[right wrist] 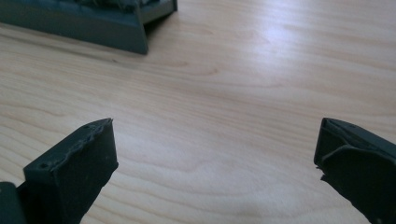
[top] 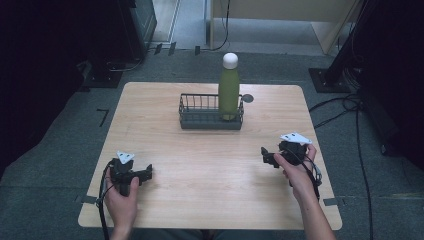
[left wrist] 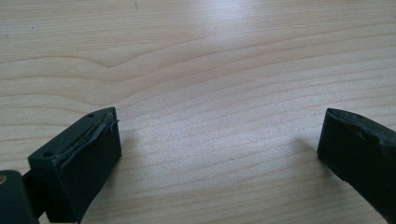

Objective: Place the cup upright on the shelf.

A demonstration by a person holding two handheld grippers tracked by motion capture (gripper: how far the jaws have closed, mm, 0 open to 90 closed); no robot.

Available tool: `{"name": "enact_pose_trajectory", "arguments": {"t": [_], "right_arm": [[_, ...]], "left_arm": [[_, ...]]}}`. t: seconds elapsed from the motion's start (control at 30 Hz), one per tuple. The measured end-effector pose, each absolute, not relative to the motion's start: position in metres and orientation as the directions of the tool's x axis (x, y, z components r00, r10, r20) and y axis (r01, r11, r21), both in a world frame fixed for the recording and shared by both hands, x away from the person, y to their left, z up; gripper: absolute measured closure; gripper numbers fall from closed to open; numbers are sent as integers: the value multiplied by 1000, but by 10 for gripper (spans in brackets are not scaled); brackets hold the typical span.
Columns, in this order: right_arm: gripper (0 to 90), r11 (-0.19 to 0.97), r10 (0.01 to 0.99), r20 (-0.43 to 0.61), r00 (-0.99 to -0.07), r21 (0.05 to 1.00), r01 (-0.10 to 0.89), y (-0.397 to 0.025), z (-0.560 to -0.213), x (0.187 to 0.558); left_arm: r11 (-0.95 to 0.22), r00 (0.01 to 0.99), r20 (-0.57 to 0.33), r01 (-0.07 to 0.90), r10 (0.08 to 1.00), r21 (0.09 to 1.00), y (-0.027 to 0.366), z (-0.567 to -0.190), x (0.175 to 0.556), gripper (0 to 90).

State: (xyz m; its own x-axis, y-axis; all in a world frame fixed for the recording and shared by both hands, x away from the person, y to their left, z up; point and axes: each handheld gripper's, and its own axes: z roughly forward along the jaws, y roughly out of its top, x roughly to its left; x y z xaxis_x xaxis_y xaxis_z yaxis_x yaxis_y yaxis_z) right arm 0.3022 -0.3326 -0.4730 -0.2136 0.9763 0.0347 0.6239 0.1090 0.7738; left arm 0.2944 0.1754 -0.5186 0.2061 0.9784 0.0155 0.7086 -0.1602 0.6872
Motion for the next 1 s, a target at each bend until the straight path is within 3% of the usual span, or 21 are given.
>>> {"name": "enact_pose_trajectory", "arguments": {"t": [1.0], "right_arm": [[0, 39, 997, 20, -76, 719, 694, -402, -521, 251]], "left_arm": [[-160, 206, 16, 709, 978, 687, 175, -519, 294, 0]]}}
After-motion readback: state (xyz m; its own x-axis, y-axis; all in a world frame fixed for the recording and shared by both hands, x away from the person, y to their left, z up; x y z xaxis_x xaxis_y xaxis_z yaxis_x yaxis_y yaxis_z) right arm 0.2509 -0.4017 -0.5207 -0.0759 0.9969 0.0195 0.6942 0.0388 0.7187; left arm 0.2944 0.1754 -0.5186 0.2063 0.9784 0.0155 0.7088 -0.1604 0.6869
